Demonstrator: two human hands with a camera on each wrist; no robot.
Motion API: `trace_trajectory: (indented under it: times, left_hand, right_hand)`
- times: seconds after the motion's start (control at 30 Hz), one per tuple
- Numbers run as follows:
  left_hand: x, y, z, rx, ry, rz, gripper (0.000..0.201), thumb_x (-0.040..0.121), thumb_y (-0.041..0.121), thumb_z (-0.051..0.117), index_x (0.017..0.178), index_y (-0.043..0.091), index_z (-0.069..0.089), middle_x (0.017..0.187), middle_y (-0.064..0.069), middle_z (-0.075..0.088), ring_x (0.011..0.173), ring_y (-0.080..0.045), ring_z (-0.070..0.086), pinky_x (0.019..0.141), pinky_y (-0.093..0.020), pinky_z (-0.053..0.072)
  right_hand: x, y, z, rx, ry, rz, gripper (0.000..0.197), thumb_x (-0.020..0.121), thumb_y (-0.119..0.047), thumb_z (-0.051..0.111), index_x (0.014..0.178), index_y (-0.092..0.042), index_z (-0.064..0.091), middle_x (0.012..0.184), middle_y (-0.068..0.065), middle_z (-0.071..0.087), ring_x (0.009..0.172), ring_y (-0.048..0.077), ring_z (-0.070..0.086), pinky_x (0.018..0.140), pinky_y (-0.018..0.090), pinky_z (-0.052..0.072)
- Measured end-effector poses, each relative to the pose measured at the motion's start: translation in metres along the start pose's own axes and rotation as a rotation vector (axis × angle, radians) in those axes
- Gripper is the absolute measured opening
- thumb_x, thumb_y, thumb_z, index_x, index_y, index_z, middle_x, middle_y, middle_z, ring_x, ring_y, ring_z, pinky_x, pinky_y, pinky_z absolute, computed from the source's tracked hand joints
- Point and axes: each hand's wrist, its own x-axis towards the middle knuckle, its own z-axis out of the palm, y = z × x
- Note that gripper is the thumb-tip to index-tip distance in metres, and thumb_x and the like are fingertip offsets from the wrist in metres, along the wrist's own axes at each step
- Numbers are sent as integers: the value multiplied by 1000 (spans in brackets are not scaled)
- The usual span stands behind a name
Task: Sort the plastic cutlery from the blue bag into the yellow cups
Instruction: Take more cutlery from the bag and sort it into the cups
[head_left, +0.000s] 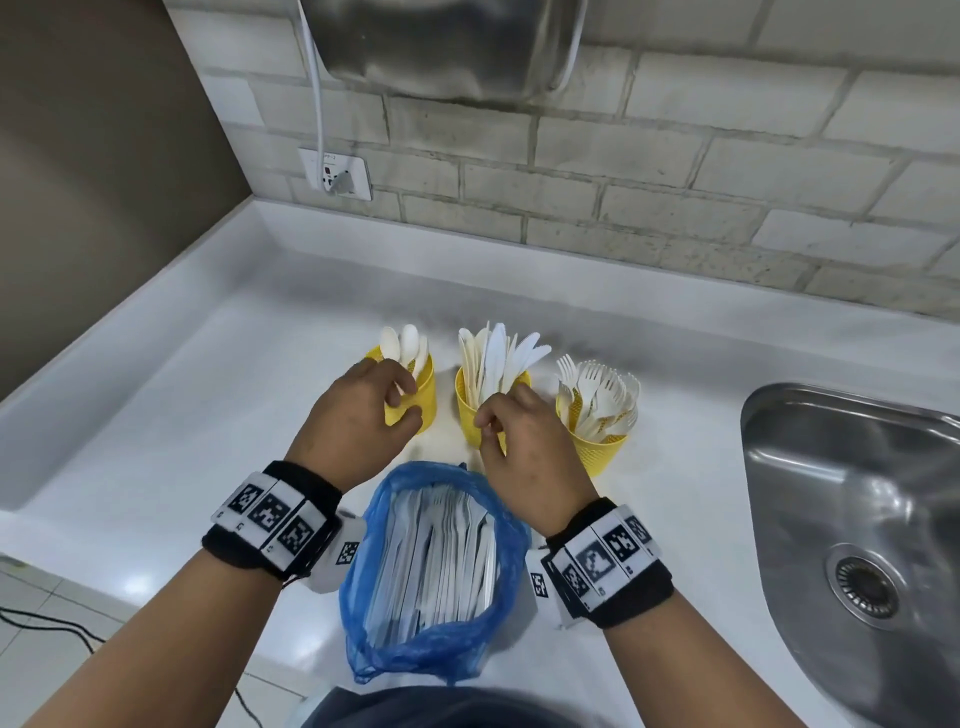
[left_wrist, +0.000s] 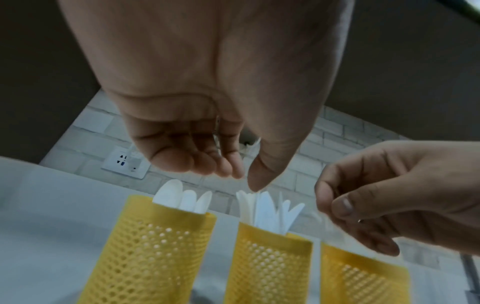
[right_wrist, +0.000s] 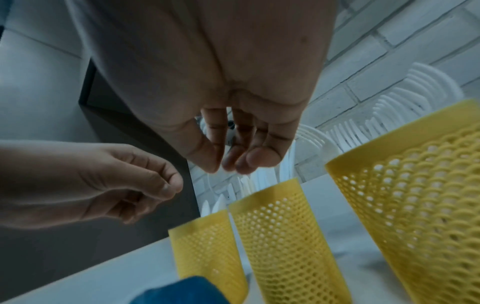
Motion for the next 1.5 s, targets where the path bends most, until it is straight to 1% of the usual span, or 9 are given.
trace_trajectory:
  times: [0.23, 0.4, 0.5, 0.63, 0.77, 1.0, 1.17, 1.37, 1.5]
  left_hand:
    - [-58, 8, 10, 168, -561, -54, 24, 85, 41, 72, 66, 32, 60, 68, 16, 62, 68, -1, 58, 65, -24, 44]
    - [-94, 1, 37, 268, -589, -123, 27, 85, 49, 68, 99, 27, 61, 88, 11, 59, 84, -14, 61, 69, -26, 40]
    - [-105, 3, 43, 314, -559, -182, 34, 90, 49, 63, 107, 21, 59, 97, 4, 59, 92, -22, 65, 70, -29, 41]
    - [-112, 0, 49, 349, -558, -279, 44, 89, 52, 62, 113, 16, 59, 105, -1, 67, 95, -23, 68, 79, -32, 52]
    - [-111, 3, 49, 336, -552, -328, 43, 87, 50, 66, 106, 14, 54, 96, -3, 64, 86, -24, 64, 71, -31, 48]
    - [-112, 9, 46, 269, -488, -397, 43, 89, 48, 68, 110, 13, 53, 101, -6, 60, 88, -23, 60, 71, -29, 41]
    - [-108, 13, 43, 270, -526, -393, 33, 88, 37, 69, 96, 15, 45, 99, -6, 63, 84, -24, 57, 70, -29, 42]
    - [-101, 16, 44, 250, -549, -432, 29, 91, 39, 66, 101, 14, 53, 109, -11, 68, 100, -29, 67, 73, -29, 45]
    - [-102, 14, 42, 149, -505, -447, 20, 92, 32, 64, 97, 17, 51, 109, -12, 68, 101, -30, 66, 74, -28, 43]
  right_hand:
    - [-38, -24, 6, -28, -477, -18, 16, 96, -18, 51, 86, -15, 63, 85, 5, 69, 80, 23, 62, 72, 40, 51]
    - [-60, -33, 15, -147, -693, 50, 26, 98, -20, 50, 72, -16, 50, 75, 6, 58, 75, 26, 56, 66, 32, 37]
    - [-70, -33, 17, -248, -701, 135, 39, 101, -31, 52, 67, -17, 38, 70, 2, 49, 79, 31, 58, 67, 30, 36]
    - [-78, -36, 17, -325, -670, 214, 23, 103, -35, 51, 92, -16, 57, 107, 9, 69, 100, 31, 67, 72, 30, 39]
    - [-85, -35, 23, -358, -604, 287, 27, 103, -35, 53, 110, -13, 65, 117, 8, 69, 105, 30, 68, 75, 30, 41]
    - [-87, -40, 39, -350, -509, 362, 24, 101, -31, 57, 116, -12, 60, 117, 7, 69, 107, 29, 69, 74, 30, 42]
    - [-80, -49, 51, -368, -524, 310, 26, 100, -17, 56, 122, -6, 58, 122, 11, 68, 112, 31, 67, 80, 33, 49]
    - [-72, -51, 59, -297, -500, 392, 21, 100, -27, 56, 107, -9, 66, 112, 12, 71, 104, 32, 69, 73, 31, 45]
    - [-66, -44, 66, -157, -496, 488, 27, 94, -30, 60, 107, -9, 70, 108, 12, 73, 101, 32, 70, 80, 34, 55]
